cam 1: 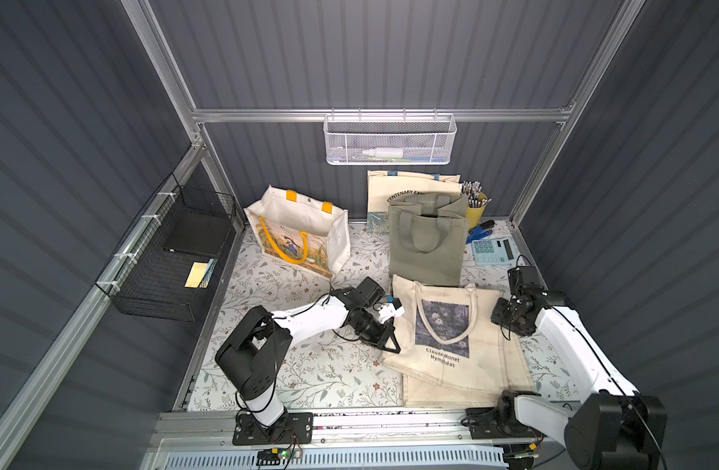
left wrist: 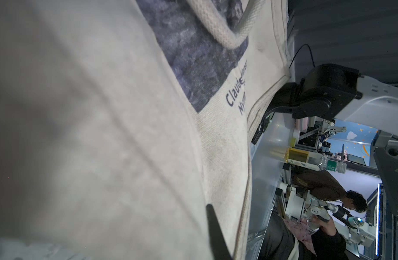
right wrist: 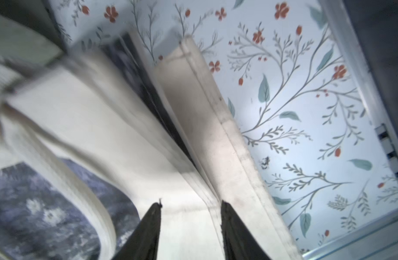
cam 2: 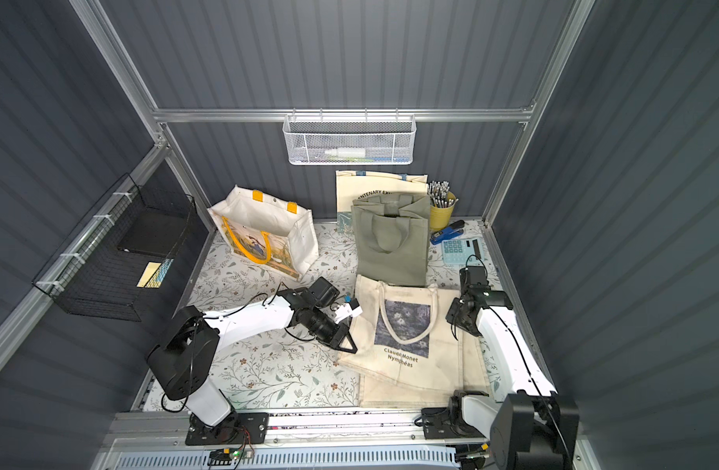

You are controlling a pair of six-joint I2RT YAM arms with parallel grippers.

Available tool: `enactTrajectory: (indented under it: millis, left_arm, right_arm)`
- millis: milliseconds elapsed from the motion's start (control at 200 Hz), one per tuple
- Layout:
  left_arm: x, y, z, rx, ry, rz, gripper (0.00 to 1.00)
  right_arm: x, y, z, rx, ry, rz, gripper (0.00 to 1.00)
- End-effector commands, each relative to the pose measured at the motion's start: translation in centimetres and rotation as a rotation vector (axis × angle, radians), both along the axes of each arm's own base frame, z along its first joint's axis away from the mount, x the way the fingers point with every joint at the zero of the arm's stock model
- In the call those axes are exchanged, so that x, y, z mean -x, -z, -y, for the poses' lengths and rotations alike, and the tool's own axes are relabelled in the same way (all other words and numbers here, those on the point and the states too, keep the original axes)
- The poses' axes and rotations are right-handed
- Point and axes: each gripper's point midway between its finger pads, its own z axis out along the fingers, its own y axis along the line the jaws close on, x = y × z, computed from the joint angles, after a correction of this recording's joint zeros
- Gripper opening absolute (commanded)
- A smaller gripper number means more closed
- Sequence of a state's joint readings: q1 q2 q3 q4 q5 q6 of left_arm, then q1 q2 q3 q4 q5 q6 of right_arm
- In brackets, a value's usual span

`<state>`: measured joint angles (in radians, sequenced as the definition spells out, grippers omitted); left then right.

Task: Put away the canvas bag
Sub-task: Place the canvas bag at the center of the board, then adjust the canvas bag at the center of the board.

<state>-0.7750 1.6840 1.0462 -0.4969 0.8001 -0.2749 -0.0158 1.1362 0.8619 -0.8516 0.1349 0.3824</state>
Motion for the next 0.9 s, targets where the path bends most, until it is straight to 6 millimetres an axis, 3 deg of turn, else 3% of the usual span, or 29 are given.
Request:
enactTrajectory:
  millis: [0, 190, 305, 405, 475, 601, 786, 896]
  left_arm:
    - [2.5, -1.5, -1.2, -0.009, 0.026, -0.028, 0.0]
    - [-0.7, -2.3, -1.5, -0.038, -0.106, 0.136, 0.0]
    - [-2.3, -2.6, -3.4, -0.084, -0.185, 0.196, 0.0]
    - [-3.6, -4.7, -5.1, 0.012, -0.266, 0.222, 0.0]
    - [-3.3, -5.9, -5.6, 0.068, -0.266, 0.202, 0.0]
    - [-1.6, -6.3, -6.3, 0.071, -0.165, 0.145, 0.0]
    - [0.4, -9.1, -6.5, 0.158, -0.068, 0.15, 0.0]
    - [0.8, -11.4, -5.9, 0.251, -0.011, 0.187, 0.0]
  right_arm:
    - [-0.5, 0.6, 0.4, 0.008, 0.013, 0.017, 0.51]
    - [-0.6, 2.5, -0.1, -0.032, -0.01, -0.088, 0.52]
    - [-1.4, 2.8, 0.3, -0.063, 0.0, -0.074, 0.52]
    - [-1.6, 3.1, -0.2, -0.094, -0.018, -0.098, 0.52]
    - [-1.3, 3.9, -1.6, -0.162, -0.037, -0.117, 0.53]
    - [-0.3, 5.8, -4.6, -0.291, -0.029, -0.133, 0.53]
    - [2.4, 8.7, -5.7, -0.216, -0.035, -0.239, 0.53]
    - [2.6, 10.4, -7.0, -0.196, -0.035, -0.268, 0.53]
